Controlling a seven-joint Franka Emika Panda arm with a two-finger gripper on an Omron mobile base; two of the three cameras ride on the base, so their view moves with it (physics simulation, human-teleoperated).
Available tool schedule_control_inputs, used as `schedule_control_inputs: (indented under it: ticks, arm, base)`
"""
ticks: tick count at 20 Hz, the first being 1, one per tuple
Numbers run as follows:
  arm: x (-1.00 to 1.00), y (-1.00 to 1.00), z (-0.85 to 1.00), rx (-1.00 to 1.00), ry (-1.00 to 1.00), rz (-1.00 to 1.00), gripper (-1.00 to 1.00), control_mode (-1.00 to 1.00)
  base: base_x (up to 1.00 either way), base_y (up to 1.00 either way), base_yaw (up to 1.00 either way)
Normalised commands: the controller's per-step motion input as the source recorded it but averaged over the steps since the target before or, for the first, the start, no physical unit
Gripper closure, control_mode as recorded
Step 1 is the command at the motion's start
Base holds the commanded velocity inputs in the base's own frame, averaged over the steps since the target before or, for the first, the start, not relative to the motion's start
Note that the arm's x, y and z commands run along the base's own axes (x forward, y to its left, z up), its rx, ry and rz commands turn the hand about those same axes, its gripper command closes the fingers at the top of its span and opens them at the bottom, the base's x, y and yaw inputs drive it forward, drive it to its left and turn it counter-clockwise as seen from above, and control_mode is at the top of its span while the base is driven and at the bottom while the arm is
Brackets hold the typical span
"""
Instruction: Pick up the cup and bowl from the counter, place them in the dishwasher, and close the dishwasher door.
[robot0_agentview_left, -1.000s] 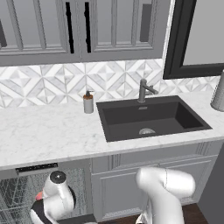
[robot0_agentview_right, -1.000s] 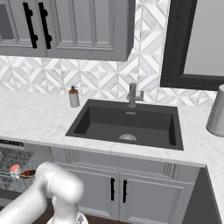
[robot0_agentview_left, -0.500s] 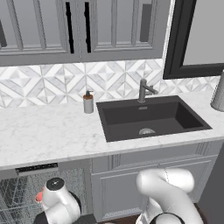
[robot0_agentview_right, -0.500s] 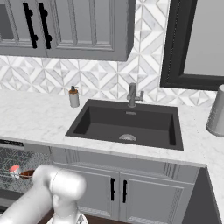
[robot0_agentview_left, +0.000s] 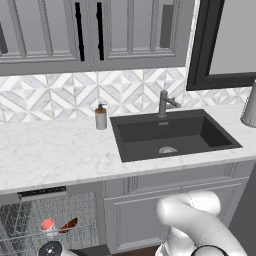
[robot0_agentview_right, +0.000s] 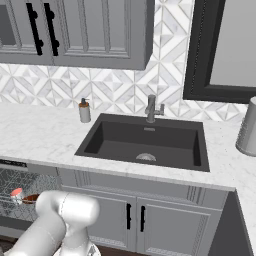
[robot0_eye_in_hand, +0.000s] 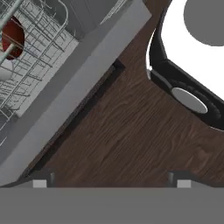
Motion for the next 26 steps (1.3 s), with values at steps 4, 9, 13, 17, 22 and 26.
schedule_control_inputs:
  ticks: [4, 9, 13, 17, 22, 26]
  arm:
    - [-0.51, 0.30, -0.45, -0.29, -0.36, 0.14, -1.00, -1.00]
    - [-0.22, 0.31, -0.56, -0.27, -0.31, 0.05, -1.00, -1.00]
    - [0.00, 0.59, -0.54, -0.18, -0.30, 0.05, -1.00, -1.00]
    - [0.04, 0.88, -0.60, -0.23, -0.21, 0.00, -1.00, -1.00]
    - [0.48, 0.18, -0.72, -0.09, -0.18, 0.00, -1.00, -1.00]
    - [0.71, 0.00, -0.85, -0.06, -0.12, 0.00, -1.00, -1.00]
  base:
    - [0.00, 0.00, 0.00]
    - [0.00, 0.00, 0.00]
    - [0.00, 0.00, 0.00]
    - [0.00, 0.00, 0.00]
    - [0.00, 0.00, 0.00]
    - [0.00, 0.00, 0.00]
